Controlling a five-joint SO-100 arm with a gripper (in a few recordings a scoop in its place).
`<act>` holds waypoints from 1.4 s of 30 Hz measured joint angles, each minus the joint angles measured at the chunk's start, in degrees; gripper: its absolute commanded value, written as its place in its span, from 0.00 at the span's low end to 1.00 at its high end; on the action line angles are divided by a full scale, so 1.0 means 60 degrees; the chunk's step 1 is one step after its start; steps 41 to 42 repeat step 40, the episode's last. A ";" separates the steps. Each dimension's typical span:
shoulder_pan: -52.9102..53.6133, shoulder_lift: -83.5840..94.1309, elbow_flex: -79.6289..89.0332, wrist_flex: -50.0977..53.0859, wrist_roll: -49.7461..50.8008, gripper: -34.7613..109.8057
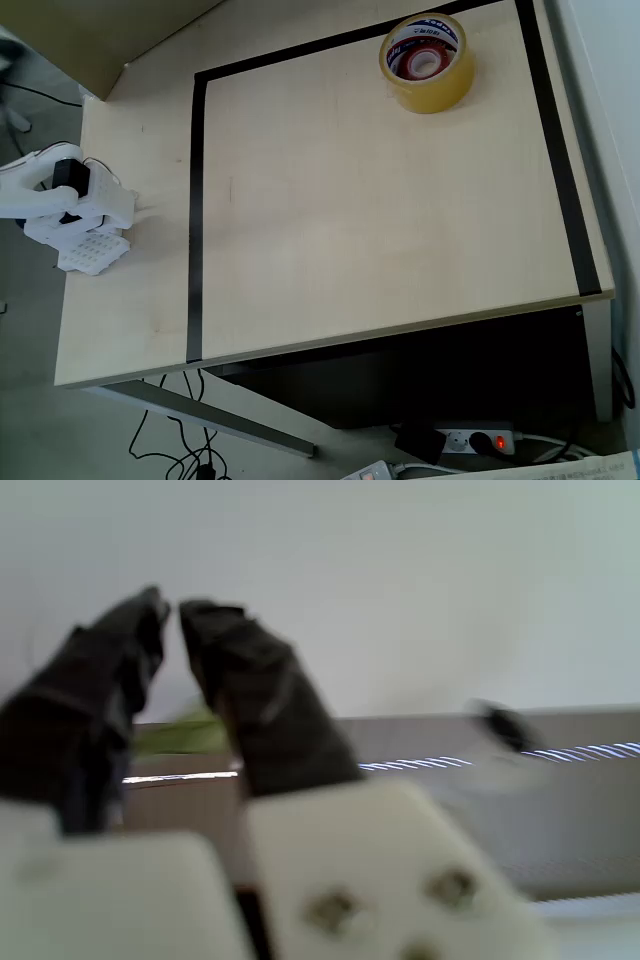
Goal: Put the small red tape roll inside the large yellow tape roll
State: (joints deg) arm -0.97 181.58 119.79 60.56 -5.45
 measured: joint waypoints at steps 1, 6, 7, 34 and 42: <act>0.0029 0.0293 0.1333 -0.0278 0.0117 0.24; 0.0278 0.1157 0.5903 -0.1392 0.0264 0.24; 0.0308 0.1201 0.6445 -0.1582 0.0278 0.24; -0.0820 0.1699 0.9873 0.0176 0.1069 0.24; -0.1113 0.1699 0.9873 0.0176 0.1055 0.24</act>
